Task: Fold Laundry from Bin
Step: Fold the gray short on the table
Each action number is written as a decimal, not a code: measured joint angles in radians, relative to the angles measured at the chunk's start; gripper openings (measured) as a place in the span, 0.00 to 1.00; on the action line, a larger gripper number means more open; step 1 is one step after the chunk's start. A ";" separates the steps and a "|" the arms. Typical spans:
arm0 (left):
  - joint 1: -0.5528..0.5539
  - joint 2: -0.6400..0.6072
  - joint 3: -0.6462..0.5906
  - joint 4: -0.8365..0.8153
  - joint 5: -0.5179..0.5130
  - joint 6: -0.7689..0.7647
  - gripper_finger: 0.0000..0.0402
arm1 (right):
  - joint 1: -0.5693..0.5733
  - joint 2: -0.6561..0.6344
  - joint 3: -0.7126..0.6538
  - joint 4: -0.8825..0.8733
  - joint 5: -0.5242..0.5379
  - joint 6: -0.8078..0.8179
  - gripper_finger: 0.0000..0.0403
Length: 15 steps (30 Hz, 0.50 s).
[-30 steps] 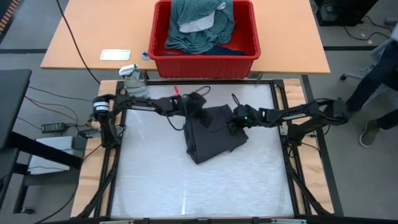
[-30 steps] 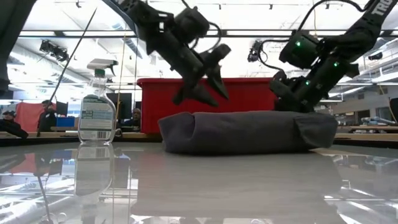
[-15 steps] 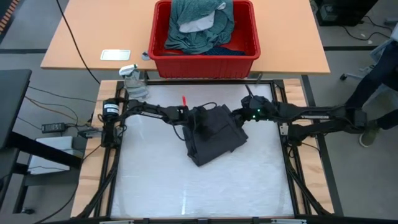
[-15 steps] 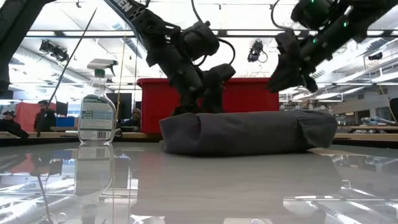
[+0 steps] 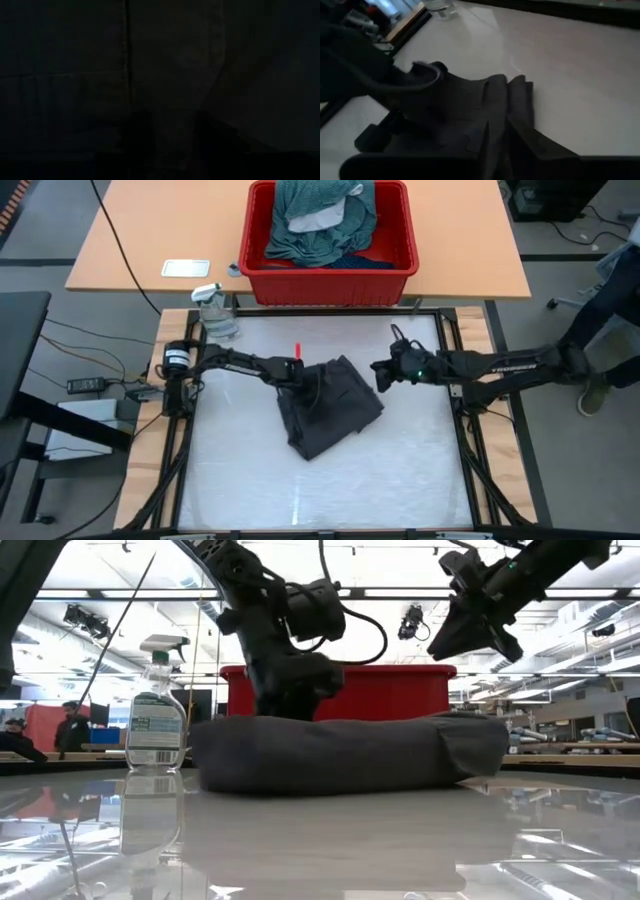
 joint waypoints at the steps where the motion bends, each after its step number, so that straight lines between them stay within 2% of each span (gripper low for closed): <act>1: -0.008 -0.006 -0.003 -0.036 0.001 0.025 0.43 | 0.021 0.011 0.000 0.002 0.018 0.040 0.18; 5: -0.027 -0.111 -0.122 -0.053 0.005 0.065 0.43 | 0.100 0.076 0.000 0.003 0.061 0.208 0.18; 11: -0.022 -0.392 -0.402 0.045 0.002 0.028 0.43 | 0.182 0.192 0.005 0.010 0.072 0.389 0.18; 15: -0.023 -0.537 -0.540 0.020 0.002 0.019 0.43 | 0.226 0.282 0.058 0.011 0.095 0.450 0.18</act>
